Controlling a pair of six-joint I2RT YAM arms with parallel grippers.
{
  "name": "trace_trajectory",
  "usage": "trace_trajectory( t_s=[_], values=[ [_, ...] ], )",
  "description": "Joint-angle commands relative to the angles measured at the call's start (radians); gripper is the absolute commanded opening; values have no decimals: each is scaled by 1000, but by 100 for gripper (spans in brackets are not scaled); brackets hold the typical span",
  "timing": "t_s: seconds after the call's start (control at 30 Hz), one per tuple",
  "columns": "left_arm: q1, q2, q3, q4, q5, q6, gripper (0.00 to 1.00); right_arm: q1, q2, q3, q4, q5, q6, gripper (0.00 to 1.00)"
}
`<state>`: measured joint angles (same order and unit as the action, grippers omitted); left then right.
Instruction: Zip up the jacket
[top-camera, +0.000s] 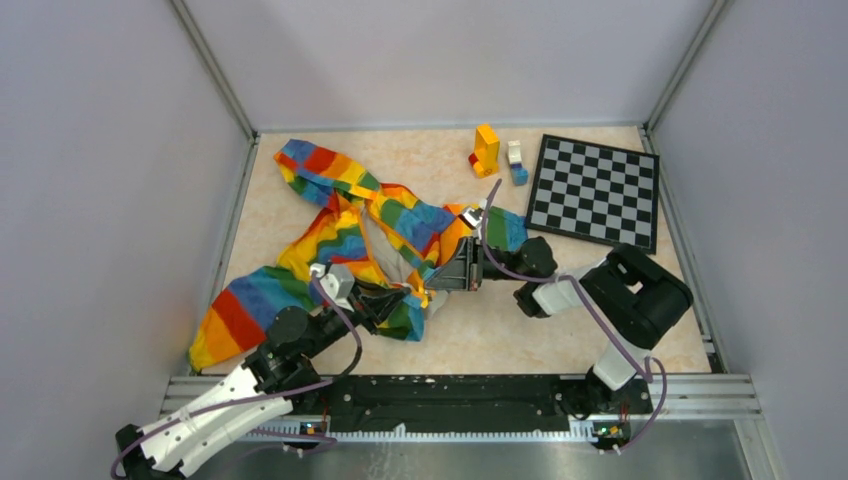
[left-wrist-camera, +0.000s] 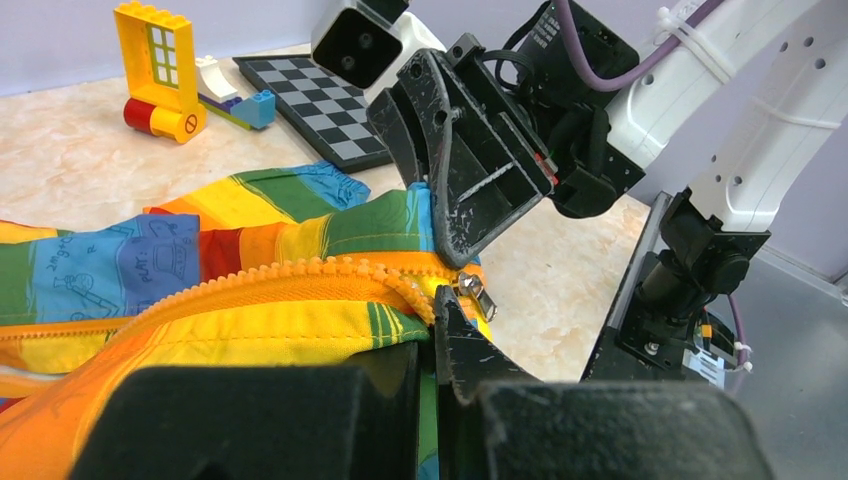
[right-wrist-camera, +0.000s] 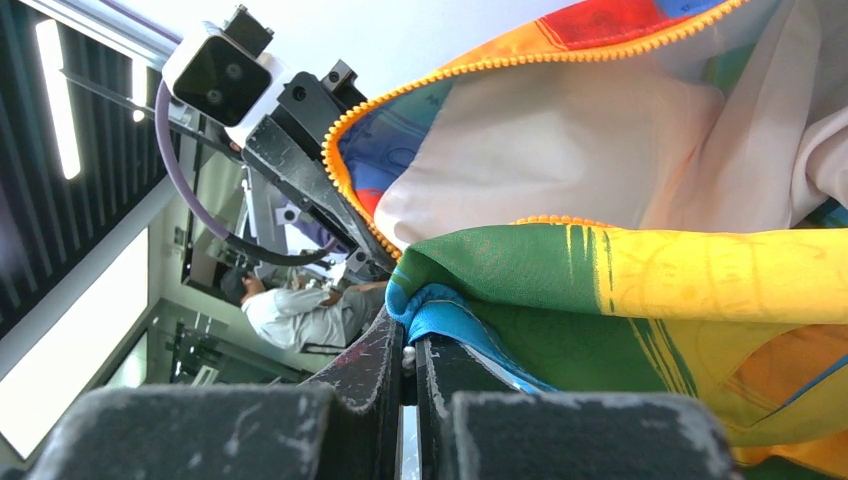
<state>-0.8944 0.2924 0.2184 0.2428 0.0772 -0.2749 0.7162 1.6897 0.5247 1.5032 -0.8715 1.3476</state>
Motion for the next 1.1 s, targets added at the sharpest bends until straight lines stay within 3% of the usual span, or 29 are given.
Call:
trace_trajectory(
  t_s=[0.0,1.07],
  values=[
    [1,-12,4,15,-6,2,0,15,-52,-3,220,-3,8,0],
    [2,23,17,45,-4,-6,0,48,-17,13,221,5,11,0]
  ],
)
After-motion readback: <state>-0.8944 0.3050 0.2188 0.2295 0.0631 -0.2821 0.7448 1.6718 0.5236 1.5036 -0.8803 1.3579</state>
